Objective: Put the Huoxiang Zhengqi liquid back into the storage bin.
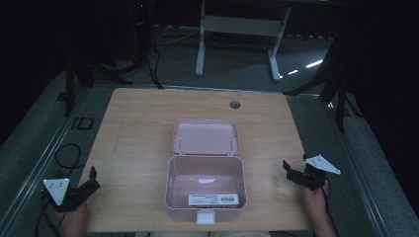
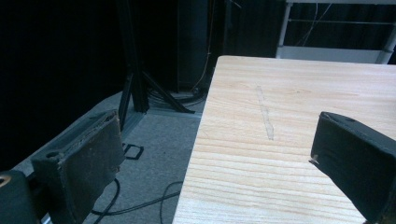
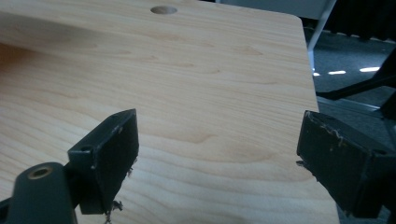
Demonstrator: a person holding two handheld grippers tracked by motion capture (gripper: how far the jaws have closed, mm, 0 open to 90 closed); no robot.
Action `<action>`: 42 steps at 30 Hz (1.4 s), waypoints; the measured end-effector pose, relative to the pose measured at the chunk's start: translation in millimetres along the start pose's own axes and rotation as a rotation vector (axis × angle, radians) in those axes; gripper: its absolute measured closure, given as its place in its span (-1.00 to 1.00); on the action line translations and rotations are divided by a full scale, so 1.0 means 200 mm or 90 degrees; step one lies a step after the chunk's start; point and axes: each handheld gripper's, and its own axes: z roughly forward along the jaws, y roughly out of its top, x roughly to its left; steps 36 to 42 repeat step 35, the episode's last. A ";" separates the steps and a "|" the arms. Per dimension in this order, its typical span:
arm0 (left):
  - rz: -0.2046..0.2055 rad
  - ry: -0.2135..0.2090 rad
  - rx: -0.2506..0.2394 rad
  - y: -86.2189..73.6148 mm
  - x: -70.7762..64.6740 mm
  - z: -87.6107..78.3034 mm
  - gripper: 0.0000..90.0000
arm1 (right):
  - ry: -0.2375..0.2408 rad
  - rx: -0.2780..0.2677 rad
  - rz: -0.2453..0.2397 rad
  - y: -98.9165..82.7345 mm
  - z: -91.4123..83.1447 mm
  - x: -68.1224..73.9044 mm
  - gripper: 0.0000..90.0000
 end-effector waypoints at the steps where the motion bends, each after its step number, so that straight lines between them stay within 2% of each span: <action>1: 0.000 0.000 0.000 0.00 0.00 0.00 -0.94 | -0.002 0.000 -0.002 0.00 0.00 0.00 -0.72; 3: 0.000 0.000 -0.001 0.00 0.00 0.00 -0.94 | -0.015 -0.002 -0.013 -0.01 0.00 0.01 -0.73; 7: 0.003 0.000 -0.002 0.00 0.00 0.00 -0.94 | -0.033 -0.030 -0.006 -0.02 -0.02 0.02 -0.73; 13: 0.008 0.000 0.000 0.00 -0.01 0.00 -0.94 | -0.030 -0.053 0.007 -0.02 -0.03 0.01 -0.72; 16: 0.003 0.001 -0.003 0.00 0.00 0.00 -0.94 | -0.034 -0.051 0.007 -0.02 -0.02 0.00 -0.72; 21: 0.001 0.003 -0.005 0.00 0.00 0.00 -0.94 | -0.040 -0.043 -0.012 -0.01 0.01 0.01 -0.72; 28: -0.002 0.002 -0.007 0.00 0.00 -0.01 -0.94 | -0.056 -0.044 0.018 0.00 0.04 -0.02 -0.72; 35: -0.004 0.002 -0.009 0.00 0.00 -0.01 -0.94 | -0.056 -0.027 0.001 0.00 0.05 -0.01 -0.72; 42: -0.004 0.002 -0.009 0.00 0.00 -0.01 -0.94 | -0.056 -0.027 0.001 0.00 0.05 -0.01 -0.72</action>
